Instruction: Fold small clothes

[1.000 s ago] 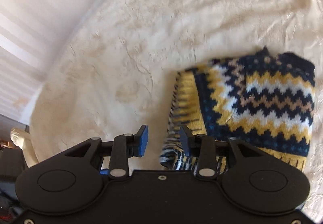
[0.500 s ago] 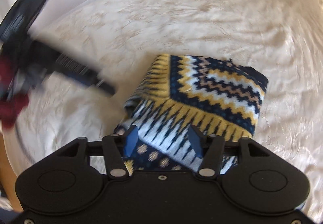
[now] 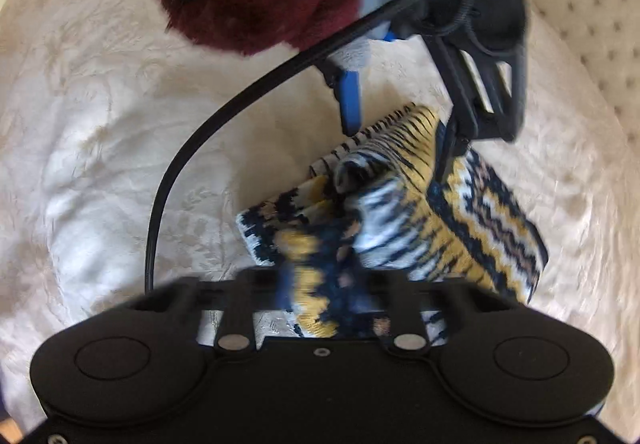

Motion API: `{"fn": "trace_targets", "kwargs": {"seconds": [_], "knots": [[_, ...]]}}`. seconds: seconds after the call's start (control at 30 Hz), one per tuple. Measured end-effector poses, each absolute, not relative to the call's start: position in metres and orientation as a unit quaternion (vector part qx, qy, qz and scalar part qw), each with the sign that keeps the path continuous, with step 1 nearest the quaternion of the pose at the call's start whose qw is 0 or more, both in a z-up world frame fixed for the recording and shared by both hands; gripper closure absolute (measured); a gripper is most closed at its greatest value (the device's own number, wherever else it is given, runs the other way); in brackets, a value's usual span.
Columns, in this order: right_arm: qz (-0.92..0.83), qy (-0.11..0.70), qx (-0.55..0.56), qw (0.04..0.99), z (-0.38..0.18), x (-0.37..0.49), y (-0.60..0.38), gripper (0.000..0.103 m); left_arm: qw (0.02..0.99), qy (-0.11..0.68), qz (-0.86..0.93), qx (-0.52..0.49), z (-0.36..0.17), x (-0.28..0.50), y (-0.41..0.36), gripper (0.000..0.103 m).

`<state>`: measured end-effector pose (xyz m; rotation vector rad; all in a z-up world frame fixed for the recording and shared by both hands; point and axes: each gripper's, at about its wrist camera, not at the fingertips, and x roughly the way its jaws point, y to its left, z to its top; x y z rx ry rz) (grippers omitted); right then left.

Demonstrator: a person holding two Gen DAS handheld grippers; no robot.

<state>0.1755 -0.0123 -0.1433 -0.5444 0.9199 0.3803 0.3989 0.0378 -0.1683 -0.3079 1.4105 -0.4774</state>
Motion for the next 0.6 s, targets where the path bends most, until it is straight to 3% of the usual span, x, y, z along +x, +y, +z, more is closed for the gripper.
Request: {"fn": "trace_targets", "kwargs": {"seconds": [0.13,0.23,0.3,0.37,0.6], "knots": [[0.156,0.439,-0.195,0.863,-0.129,0.178,-0.031,0.085,0.737,0.631,-0.206,-0.128,-0.174,0.409,0.032,0.034],[0.156,0.443,-0.179,0.865,-0.127,0.177,-0.036,0.085,0.748,0.619,-0.209,-0.115,-0.174,0.413,0.025,0.054],[0.155,0.444,-0.171,0.866,-0.127,0.177,-0.036,0.085,0.755,0.605,-0.226,-0.112,-0.173,0.413,0.021,0.081],[0.153,0.445,-0.162,0.867,-0.127,0.179,-0.037,0.085,0.766,0.593,-0.230,-0.098,-0.169,0.411,0.016,0.090],[0.170,0.416,-0.130,0.884,-0.103,0.178,-0.031,0.088,0.815,0.517,-0.250,-0.077,-0.126,0.396,0.030,0.094]]}}
